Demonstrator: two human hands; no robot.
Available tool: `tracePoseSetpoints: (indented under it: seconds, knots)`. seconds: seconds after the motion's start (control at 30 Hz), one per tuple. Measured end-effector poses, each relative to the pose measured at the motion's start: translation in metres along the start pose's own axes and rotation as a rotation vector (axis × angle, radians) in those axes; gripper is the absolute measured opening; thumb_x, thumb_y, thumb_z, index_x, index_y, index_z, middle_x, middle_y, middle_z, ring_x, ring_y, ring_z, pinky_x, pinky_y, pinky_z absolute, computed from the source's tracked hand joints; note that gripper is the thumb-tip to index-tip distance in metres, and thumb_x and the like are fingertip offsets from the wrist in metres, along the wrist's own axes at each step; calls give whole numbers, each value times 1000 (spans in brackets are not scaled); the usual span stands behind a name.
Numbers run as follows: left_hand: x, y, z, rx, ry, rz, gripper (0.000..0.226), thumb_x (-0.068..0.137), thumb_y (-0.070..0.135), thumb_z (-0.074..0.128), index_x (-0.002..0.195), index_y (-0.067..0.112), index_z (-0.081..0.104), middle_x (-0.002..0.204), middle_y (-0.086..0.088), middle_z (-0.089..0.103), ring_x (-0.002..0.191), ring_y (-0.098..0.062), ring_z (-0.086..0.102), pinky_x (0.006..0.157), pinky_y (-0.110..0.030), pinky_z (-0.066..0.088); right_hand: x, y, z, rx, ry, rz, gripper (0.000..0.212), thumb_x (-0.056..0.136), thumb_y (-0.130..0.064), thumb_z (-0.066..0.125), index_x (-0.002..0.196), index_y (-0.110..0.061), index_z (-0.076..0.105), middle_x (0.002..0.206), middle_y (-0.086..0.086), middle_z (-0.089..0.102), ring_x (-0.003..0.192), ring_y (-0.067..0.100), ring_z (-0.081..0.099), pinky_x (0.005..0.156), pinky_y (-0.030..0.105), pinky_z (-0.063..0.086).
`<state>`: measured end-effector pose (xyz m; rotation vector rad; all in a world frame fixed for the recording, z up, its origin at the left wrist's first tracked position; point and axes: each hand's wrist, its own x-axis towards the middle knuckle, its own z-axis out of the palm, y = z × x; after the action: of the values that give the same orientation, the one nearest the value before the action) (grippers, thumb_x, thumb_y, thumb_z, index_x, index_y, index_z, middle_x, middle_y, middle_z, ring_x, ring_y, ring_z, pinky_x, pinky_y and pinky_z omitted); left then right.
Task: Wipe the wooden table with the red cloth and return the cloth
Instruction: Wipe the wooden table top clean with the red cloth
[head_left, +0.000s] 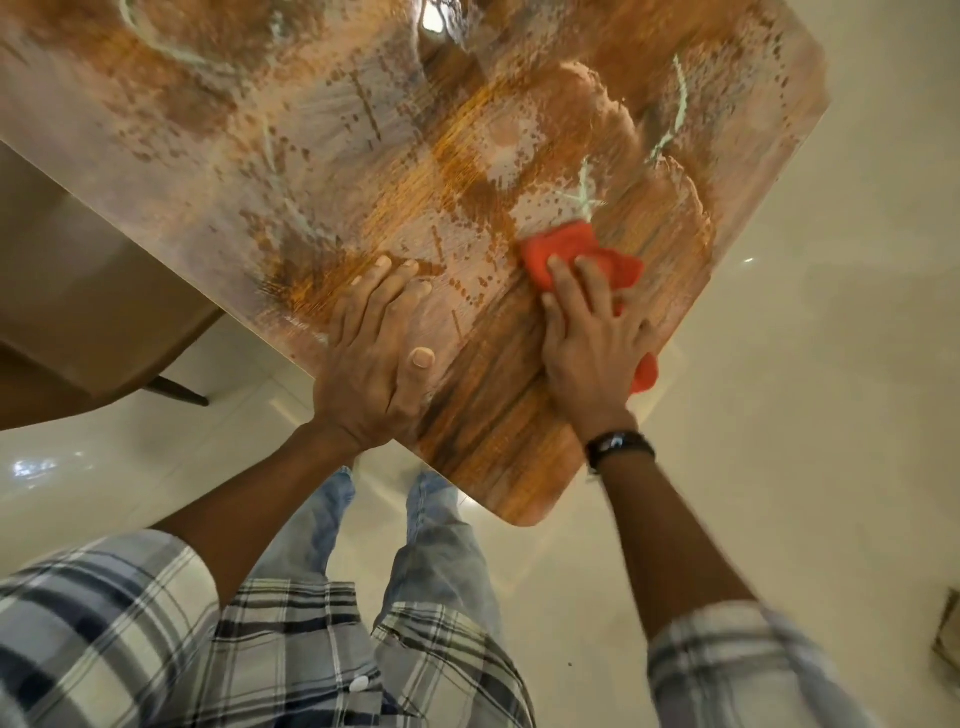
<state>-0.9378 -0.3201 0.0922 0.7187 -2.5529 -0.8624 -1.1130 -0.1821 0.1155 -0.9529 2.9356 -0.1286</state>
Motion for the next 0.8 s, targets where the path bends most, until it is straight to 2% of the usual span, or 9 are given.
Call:
tracePoseSetpoints:
  seconds: [0.1, 0.2, 0.3, 0.37, 0.47, 0.57, 0.67, 0.73, 0.8]
  knots:
    - [1, -2, 0, 11, 10, 13, 81, 101, 57, 6, 140, 2, 51, 152, -16, 46, 148, -32, 31, 121, -51, 22, 53, 3, 1, 8, 4, 98, 48, 101, -57, 30, 145, -41, 38, 151, -8, 38, 127, 36, 38, 98, 55, 35]
    - [-1, -4, 1, 16, 24, 35, 80, 102, 55, 7, 139, 0, 52, 150, -18, 48, 147, -33, 33, 119, -54, 27, 50, -9, 4, 26, 16, 72, 44, 104, -47, 30, 144, -35, 42, 148, -4, 42, 121, 36, 41, 96, 55, 36]
    - [0, -3, 1, -31, 61, 24, 81, 102, 56, 7, 137, -1, 53, 149, -19, 49, 146, -34, 34, 118, -55, 28, -2, -31, 6, 55, -3, -118, 41, 103, -30, 37, 143, -30, 44, 145, 0, 44, 110, 33, 43, 88, 51, 42]
    - [1, -3, 0, -89, 135, -14, 79, 103, 55, 9, 135, -3, 53, 146, -20, 51, 144, -33, 36, 116, -57, 30, -59, -51, 11, 38, -40, -237, 50, 96, -20, 48, 145, -30, 43, 146, 1, 42, 109, 32, 42, 84, 51, 44]
    - [3, -4, -2, -148, 226, -38, 78, 104, 53, 10, 132, -5, 55, 142, -20, 54, 142, -33, 40, 112, -60, 34, -141, -75, 15, 10, -48, -341, 61, 84, -11, 56, 142, -29, 47, 144, 0, 44, 106, 32, 45, 79, 49, 49]
    - [2, -4, -2, -166, 221, -22, 79, 103, 54, 10, 132, -4, 55, 142, -18, 54, 142, -34, 39, 111, -62, 33, -155, -69, 15, -46, -36, -391, 66, 79, -12, 62, 140, -33, 47, 142, -2, 44, 103, 32, 48, 76, 47, 48]
    - [3, -5, -1, -167, 197, -22, 79, 102, 55, 10, 132, -3, 55, 143, -17, 54, 143, -33, 39, 113, -60, 32, -99, -42, 12, -31, -26, -288, 63, 87, -17, 65, 143, -35, 43, 145, -2, 43, 105, 33, 47, 82, 48, 46]
    - [3, -6, -1, -150, 172, -20, 80, 102, 56, 9, 132, -1, 56, 145, -17, 53, 144, -32, 37, 114, -59, 30, -47, -23, 7, 21, -22, -147, 52, 96, -16, 55, 143, -33, 43, 143, -1, 44, 108, 33, 46, 88, 51, 45]
    - [2, -6, 0, -144, 143, -24, 83, 101, 58, 7, 133, -1, 56, 145, -16, 53, 145, -31, 36, 115, -59, 29, 1, -13, 2, 80, -5, -19, 39, 104, -26, 39, 142, -32, 44, 142, -1, 45, 109, 33, 46, 91, 51, 44]
